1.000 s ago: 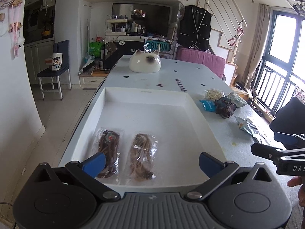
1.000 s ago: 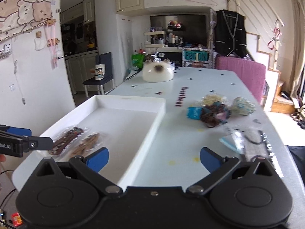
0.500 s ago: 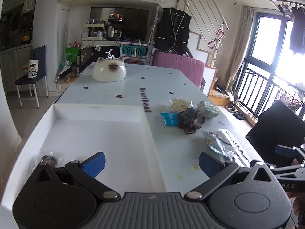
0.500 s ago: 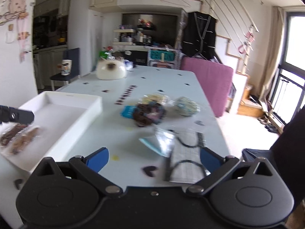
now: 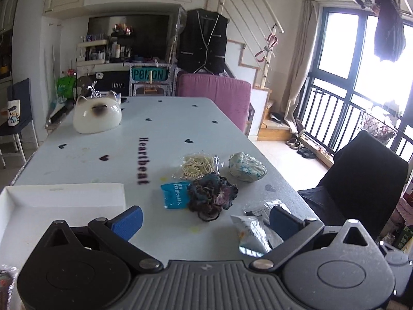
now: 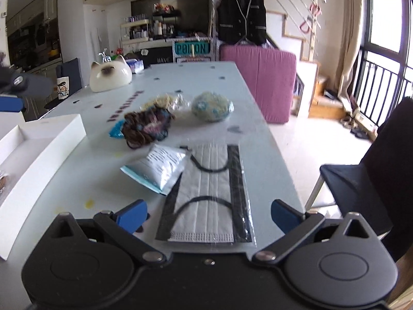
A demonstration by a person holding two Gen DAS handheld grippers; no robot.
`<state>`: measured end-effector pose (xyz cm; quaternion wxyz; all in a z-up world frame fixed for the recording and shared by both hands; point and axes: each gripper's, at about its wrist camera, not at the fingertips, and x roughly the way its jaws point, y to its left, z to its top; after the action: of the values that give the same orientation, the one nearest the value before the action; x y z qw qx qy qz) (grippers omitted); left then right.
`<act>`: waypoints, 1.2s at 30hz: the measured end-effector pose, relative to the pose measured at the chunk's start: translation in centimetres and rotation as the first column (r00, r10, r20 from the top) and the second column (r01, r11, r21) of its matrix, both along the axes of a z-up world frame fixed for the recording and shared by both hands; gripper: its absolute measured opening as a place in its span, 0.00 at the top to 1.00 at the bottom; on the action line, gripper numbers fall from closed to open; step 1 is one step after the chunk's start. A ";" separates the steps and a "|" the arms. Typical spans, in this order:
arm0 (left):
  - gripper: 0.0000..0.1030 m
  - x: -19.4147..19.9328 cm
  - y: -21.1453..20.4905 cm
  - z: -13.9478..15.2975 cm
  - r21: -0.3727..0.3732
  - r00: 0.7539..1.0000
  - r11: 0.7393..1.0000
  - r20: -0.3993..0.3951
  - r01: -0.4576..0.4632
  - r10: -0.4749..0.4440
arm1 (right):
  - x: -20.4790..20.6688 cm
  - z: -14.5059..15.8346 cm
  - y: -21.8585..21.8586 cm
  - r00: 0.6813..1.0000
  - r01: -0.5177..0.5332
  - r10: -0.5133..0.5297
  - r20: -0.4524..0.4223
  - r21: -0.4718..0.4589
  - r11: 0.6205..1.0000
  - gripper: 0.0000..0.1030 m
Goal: Organize soft objects
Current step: 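Move the left tool to the crochet scrunchie while the right tool moves to the wrapped mask, then grasp the crochet scrunchie with the left tool while the right tool grasps the wrapped face mask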
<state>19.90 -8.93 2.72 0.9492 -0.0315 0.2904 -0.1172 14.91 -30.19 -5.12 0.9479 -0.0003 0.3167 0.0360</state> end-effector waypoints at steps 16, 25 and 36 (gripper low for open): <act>0.00 12.6 -4.6 -6.0 0.022 0.992 0.996 -0.090 -0.082 0.084 | 5.4 -3.9 0.6 0.993 -0.057 0.057 -0.104 0.002 0.998 0.01; 0.02 15.5 -5.6 -8.9 0.112 0.989 0.990 -0.109 -0.090 0.102 | 2.3 -3.7 0.6 0.995 -0.037 0.036 -0.090 -0.010 0.999 0.05; 0.25 16.0 -6.1 -10.3 0.132 0.986 0.986 -0.118 -0.097 0.113 | -4.3 -2.6 0.7 0.989 -0.005 0.012 -0.149 0.051 0.999 0.06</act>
<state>35.94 -15.01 -7.54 0.9340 0.0060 0.3542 -0.0459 10.61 -29.49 -7.76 0.9211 0.0248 0.3856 0.0479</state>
